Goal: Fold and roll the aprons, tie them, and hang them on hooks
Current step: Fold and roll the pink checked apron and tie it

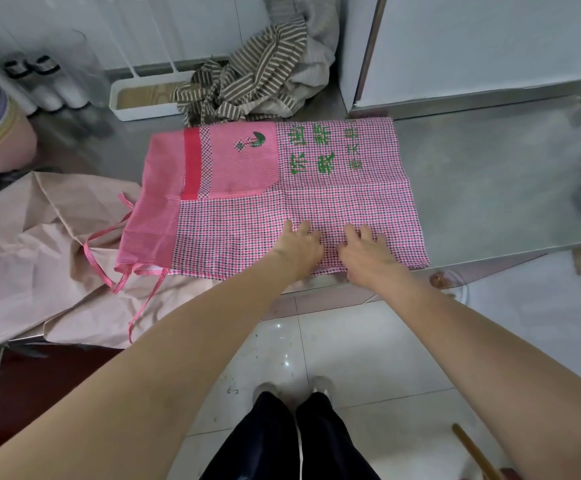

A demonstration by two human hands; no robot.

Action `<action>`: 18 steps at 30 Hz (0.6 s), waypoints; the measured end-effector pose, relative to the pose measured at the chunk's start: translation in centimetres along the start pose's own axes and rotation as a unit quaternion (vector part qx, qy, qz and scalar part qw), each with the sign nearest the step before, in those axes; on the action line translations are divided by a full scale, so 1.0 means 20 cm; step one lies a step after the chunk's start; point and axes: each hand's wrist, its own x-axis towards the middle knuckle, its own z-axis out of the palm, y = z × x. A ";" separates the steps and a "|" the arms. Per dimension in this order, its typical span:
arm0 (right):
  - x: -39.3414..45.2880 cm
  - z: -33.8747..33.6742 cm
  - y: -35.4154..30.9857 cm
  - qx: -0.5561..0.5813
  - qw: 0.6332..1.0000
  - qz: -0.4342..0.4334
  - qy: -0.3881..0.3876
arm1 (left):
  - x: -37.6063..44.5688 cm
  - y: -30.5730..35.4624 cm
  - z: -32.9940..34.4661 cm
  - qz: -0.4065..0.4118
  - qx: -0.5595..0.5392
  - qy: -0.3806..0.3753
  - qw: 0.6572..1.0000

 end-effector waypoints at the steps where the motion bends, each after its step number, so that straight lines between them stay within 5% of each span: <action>1: 0.00 -0.01 0.00 0.003 1.000 -0.001 -0.006 | 0.00 0.00 0.00 -0.002 -0.001 -0.004 1.000; 13: 0.07 -0.08 0.03 0.084 0.993 0.016 -0.077 | 0.00 -0.06 0.01 0.019 -0.080 -0.050 0.995; 18: 0.15 -0.20 0.05 0.131 0.990 0.045 0.039 | 0.00 -0.23 -0.02 0.071 -0.222 -0.062 0.970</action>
